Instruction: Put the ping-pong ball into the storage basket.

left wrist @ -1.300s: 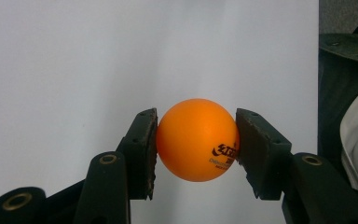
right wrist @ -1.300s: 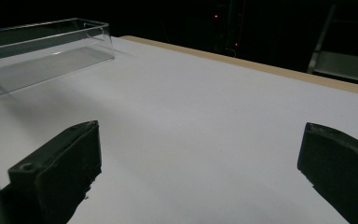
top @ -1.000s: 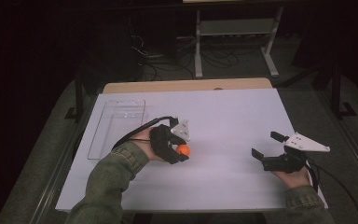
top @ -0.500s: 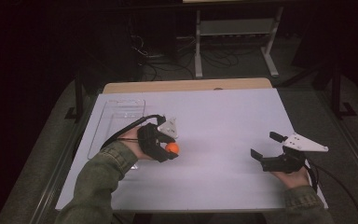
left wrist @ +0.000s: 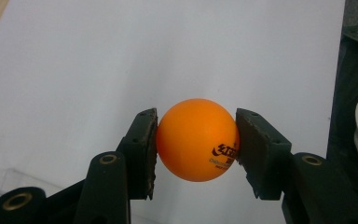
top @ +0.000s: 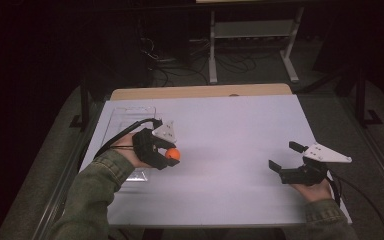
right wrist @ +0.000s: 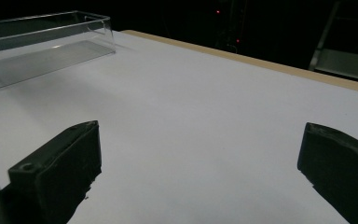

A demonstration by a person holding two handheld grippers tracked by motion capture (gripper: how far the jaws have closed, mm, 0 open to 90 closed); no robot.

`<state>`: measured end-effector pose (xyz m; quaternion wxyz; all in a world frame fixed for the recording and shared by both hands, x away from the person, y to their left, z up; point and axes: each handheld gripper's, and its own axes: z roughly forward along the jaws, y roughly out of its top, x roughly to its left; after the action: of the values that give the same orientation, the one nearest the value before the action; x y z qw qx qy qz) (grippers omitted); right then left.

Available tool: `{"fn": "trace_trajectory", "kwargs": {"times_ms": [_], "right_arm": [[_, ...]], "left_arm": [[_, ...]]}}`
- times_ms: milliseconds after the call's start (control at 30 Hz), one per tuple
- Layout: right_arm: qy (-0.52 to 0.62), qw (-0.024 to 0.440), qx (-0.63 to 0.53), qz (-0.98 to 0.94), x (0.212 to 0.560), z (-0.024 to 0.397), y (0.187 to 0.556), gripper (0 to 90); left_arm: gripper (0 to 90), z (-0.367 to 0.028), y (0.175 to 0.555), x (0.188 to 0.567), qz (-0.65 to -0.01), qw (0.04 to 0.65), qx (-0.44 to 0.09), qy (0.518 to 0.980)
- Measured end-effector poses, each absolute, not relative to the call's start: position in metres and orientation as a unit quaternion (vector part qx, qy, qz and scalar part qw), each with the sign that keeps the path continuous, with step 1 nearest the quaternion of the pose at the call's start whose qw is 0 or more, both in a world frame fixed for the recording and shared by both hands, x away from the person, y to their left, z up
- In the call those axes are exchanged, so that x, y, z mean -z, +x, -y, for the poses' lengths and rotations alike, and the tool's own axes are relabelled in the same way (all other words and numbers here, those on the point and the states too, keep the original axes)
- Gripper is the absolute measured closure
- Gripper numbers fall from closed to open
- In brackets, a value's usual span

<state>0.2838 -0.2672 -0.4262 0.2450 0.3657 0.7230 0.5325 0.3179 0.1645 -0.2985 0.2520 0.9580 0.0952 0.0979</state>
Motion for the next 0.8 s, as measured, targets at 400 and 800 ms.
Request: {"fn": "trace_trajectory", "kwargs": {"times_ms": [400,800], "right_arm": [[0.366,0.247,-0.530,-0.724,0.426,0.268,0.283,0.0],[0.366,0.248,-0.529,-0.725,0.426,0.268,0.283,0.0]], "left_arm": [[50.4,-0.185,0.324,0.294,-0.118,0.227,-0.104,0.961],[50.5,-0.200,0.324,0.291,-0.132,0.215,-0.112,0.961]]}}
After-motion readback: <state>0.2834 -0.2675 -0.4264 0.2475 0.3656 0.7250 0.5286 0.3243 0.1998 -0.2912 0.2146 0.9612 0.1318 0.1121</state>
